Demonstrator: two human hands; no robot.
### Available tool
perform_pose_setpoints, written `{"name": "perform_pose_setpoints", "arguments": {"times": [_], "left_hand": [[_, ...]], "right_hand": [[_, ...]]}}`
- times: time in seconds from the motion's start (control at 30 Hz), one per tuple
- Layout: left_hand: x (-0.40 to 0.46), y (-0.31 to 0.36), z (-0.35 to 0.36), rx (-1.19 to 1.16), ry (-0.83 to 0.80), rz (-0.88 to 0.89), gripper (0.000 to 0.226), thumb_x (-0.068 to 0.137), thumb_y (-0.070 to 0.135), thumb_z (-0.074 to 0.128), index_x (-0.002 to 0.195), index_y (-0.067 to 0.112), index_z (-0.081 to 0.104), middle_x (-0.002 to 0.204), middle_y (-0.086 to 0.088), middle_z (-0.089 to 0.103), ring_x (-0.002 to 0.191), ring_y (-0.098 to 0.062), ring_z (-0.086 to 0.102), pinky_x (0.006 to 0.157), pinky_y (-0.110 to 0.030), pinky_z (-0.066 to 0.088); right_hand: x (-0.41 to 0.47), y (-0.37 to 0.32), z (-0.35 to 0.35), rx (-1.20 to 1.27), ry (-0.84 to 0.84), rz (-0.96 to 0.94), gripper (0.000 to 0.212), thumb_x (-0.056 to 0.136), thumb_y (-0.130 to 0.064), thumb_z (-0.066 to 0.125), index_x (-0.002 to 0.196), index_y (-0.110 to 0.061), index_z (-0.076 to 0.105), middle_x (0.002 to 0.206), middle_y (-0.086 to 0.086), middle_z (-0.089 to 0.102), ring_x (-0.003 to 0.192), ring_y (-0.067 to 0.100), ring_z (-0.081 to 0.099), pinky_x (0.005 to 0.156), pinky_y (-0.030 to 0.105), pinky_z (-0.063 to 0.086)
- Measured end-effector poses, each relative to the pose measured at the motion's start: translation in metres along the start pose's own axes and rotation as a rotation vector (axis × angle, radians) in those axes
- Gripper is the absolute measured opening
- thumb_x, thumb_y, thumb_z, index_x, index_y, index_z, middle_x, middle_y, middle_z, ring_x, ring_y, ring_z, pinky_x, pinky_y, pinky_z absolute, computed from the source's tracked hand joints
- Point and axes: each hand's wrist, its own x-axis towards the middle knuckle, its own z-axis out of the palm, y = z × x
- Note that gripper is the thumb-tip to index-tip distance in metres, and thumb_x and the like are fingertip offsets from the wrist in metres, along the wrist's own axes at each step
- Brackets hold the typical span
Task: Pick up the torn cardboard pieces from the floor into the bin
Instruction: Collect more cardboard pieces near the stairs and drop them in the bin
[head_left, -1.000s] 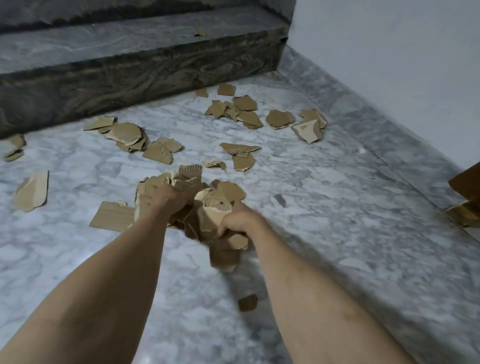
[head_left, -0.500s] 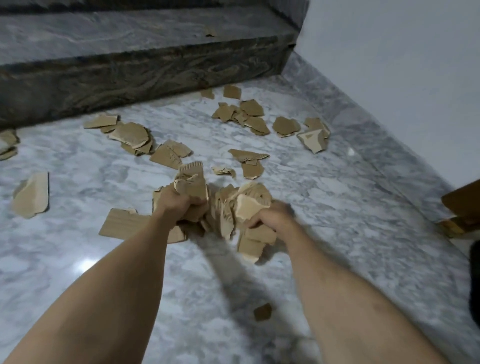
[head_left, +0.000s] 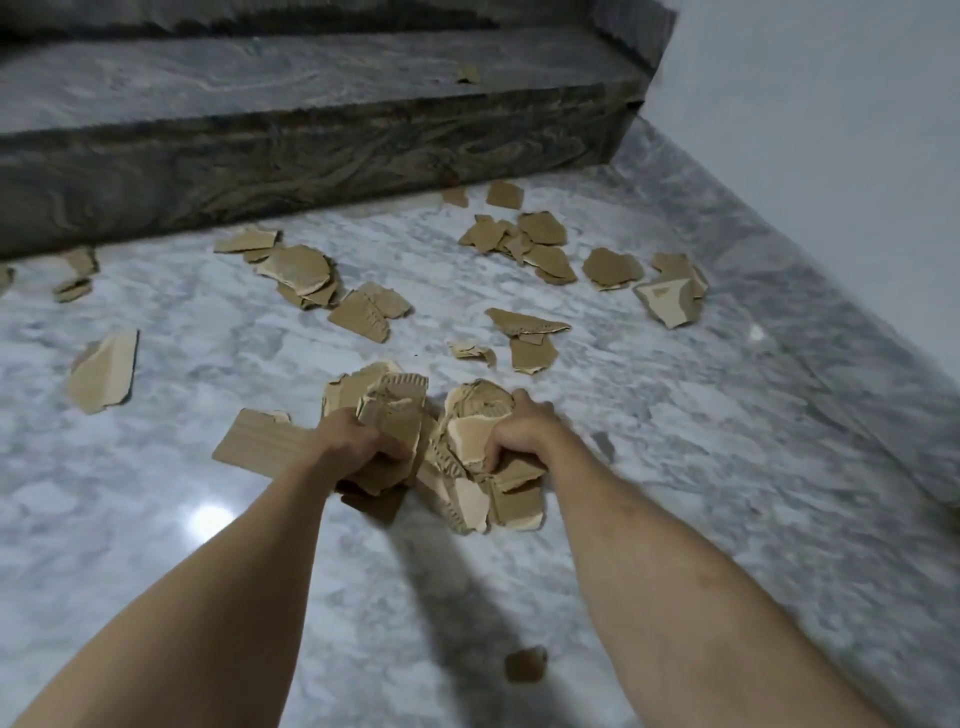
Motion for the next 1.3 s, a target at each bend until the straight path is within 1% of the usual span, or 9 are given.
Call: {"name": "perform_pose_setpoints", "arguments": {"times": [0.07, 0.23, 0.5, 0.6, 0.7, 0.8, 0.97, 1.2, 1.3], "left_hand": [[-0.003, 0.005, 0.002, 0.131, 0.069, -0.027, 0.075, 0.044, 0.039, 0.093, 0.108, 0.009, 0.068, 0.117, -0.014, 0.058, 0.104, -0.036, 0.061, 0.09, -0.049, 0.057], [0.007, 0.002, 0.004, 0.308, 0.169, -0.043, 0.066, 0.077, 0.05, 0.072, 0.133, 0.02, 0.056, 0.134, -0.015, 0.038, 0.126, -0.041, 0.041, 0.108, -0.053, 0.042], [-0.015, 0.007, -0.006, 0.161, 0.148, 0.032, 0.062, 0.056, 0.034, 0.076, 0.113, 0.01, 0.068, 0.118, -0.013, 0.066, 0.109, -0.036, 0.061, 0.102, -0.047, 0.049], [-0.019, 0.006, -0.013, -0.017, 0.144, 0.076, 0.063, 0.046, 0.027, 0.073, 0.106, 0.009, 0.071, 0.108, -0.015, 0.073, 0.097, -0.035, 0.068, 0.089, -0.051, 0.058], [-0.024, 0.004, -0.027, -0.165, 0.138, 0.066, 0.063, 0.042, 0.026, 0.081, 0.103, 0.011, 0.073, 0.099, -0.013, 0.074, 0.092, -0.035, 0.07, 0.082, -0.051, 0.061], [-0.034, -0.001, -0.044, -0.251, 0.102, 0.075, 0.051, 0.052, 0.02, 0.086, 0.101, 0.011, 0.073, 0.097, -0.016, 0.075, 0.088, -0.036, 0.071, 0.077, -0.05, 0.062], [-0.041, -0.027, -0.048, -0.341, 0.107, -0.009, 0.048, 0.06, 0.013, 0.088, 0.104, 0.004, 0.07, 0.1, -0.022, 0.072, 0.091, -0.041, 0.069, 0.06, -0.043, 0.061], [-0.046, -0.054, -0.045, -0.439, 0.126, -0.003, 0.037, 0.069, 0.004, 0.085, 0.104, 0.004, 0.072, 0.097, -0.021, 0.073, 0.079, -0.037, 0.07, 0.054, -0.04, 0.06], [-0.045, -0.06, -0.069, -0.485, 0.117, 0.071, 0.051, 0.063, 0.012, 0.087, 0.112, 0.006, 0.07, 0.107, -0.025, 0.072, 0.09, -0.041, 0.072, 0.068, -0.053, 0.062]], "right_hand": [[0.0, -0.004, -0.004, -0.069, 0.005, -0.006, 0.107, 0.057, -0.014, 0.09, 0.148, -0.015, 0.032, 0.154, 0.016, 0.021, 0.139, 0.04, 0.03, 0.096, 0.044, 0.051], [0.0, -0.011, -0.028, 0.131, -0.038, -0.095, 0.085, 0.052, -0.003, 0.09, 0.129, -0.001, 0.053, 0.128, 0.017, 0.062, 0.109, 0.035, 0.061, 0.072, 0.034, 0.055], [0.007, -0.01, -0.09, 0.669, 0.171, -0.089, 0.041, 0.057, 0.004, 0.086, 0.095, 0.002, 0.07, 0.085, 0.009, 0.073, 0.083, 0.026, 0.068, 0.074, 0.033, 0.058], [0.002, -0.014, -0.089, 0.686, 0.052, -0.091, 0.025, 0.058, 0.003, 0.085, 0.081, 0.001, 0.077, 0.09, 0.016, 0.077, 0.087, 0.032, 0.072, 0.085, 0.043, 0.061], [-0.005, -0.018, -0.074, 0.61, -0.157, -0.091, 0.01, 0.07, 0.005, 0.078, 0.075, -0.003, 0.075, 0.084, 0.014, 0.076, 0.078, 0.03, 0.071, 0.073, 0.037, 0.059], [-0.012, -0.025, -0.044, 0.449, -0.363, -0.079, 0.022, 0.07, 0.005, 0.08, 0.089, -0.004, 0.072, 0.089, 0.016, 0.075, 0.083, 0.031, 0.071, 0.083, 0.044, 0.06], [-0.012, -0.046, 0.024, 0.039, -0.36, -0.213, 0.126, 0.051, 0.002, 0.089, 0.155, -0.029, 0.026, 0.149, 0.013, 0.047, 0.122, 0.039, 0.054, 0.093, 0.049, 0.055], [-0.017, -0.064, 0.045, -0.247, -0.217, -0.271, 0.112, 0.058, -0.011, 0.093, 0.154, -0.018, 0.035, 0.152, 0.012, 0.044, 0.132, 0.036, 0.046, 0.102, 0.041, 0.049], [-0.011, -0.068, 0.028, -0.286, -0.109, -0.219, 0.105, 0.059, -0.02, 0.094, 0.15, -0.02, 0.041, 0.152, 0.017, 0.034, 0.137, 0.039, 0.036, 0.108, 0.043, 0.043]]}}
